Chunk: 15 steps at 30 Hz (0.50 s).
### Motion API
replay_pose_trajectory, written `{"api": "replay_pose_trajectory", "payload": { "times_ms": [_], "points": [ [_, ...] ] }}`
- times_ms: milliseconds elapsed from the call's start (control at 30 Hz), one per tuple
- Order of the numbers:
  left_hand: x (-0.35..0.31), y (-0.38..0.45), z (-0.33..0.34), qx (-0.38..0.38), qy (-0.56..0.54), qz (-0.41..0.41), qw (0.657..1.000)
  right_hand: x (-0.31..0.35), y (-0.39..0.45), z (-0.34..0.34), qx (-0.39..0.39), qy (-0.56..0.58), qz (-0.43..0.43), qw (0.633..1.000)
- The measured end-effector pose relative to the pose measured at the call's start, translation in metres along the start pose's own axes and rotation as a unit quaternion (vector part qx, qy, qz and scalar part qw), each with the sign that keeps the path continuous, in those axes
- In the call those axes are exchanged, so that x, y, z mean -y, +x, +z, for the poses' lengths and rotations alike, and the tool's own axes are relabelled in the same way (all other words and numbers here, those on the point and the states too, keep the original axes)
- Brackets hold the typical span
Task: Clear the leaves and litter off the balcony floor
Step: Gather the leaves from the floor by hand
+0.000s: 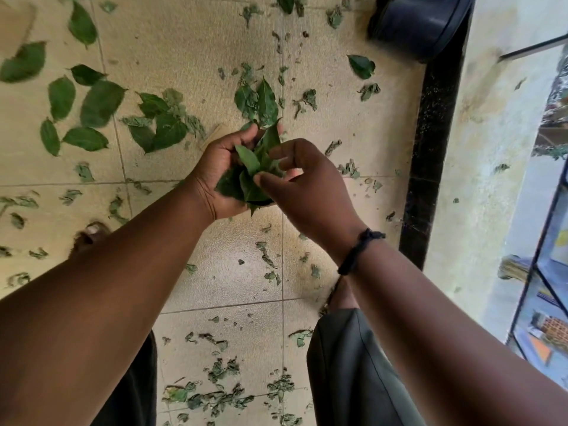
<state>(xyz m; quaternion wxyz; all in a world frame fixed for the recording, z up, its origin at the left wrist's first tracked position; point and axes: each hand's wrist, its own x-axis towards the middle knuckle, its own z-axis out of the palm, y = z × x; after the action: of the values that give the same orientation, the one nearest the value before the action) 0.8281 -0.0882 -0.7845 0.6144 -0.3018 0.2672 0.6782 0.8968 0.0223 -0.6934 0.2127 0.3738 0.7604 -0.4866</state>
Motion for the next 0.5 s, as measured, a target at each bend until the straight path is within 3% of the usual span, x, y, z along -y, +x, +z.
{"api": "replay_pose_trajectory", "payload": {
  "times_ms": [167, 333, 500],
  "points": [
    [-0.010, -0.011, -0.018, 0.082, -0.020, -0.004, 0.996, -0.002, 0.012, -0.010, -0.067, 0.183, 0.042, 0.980],
    [-0.028, -0.025, -0.030, 0.120, -0.016, -0.003, 0.993, -0.037, 0.089, -0.012, -0.092, 0.063, 0.098, 0.989],
    [-0.040, -0.038, -0.044, 0.114, -0.021, -0.008, 0.993, -0.031, 0.165, 0.018, -0.060, -0.098, 0.061, 0.991]
  ]
}}
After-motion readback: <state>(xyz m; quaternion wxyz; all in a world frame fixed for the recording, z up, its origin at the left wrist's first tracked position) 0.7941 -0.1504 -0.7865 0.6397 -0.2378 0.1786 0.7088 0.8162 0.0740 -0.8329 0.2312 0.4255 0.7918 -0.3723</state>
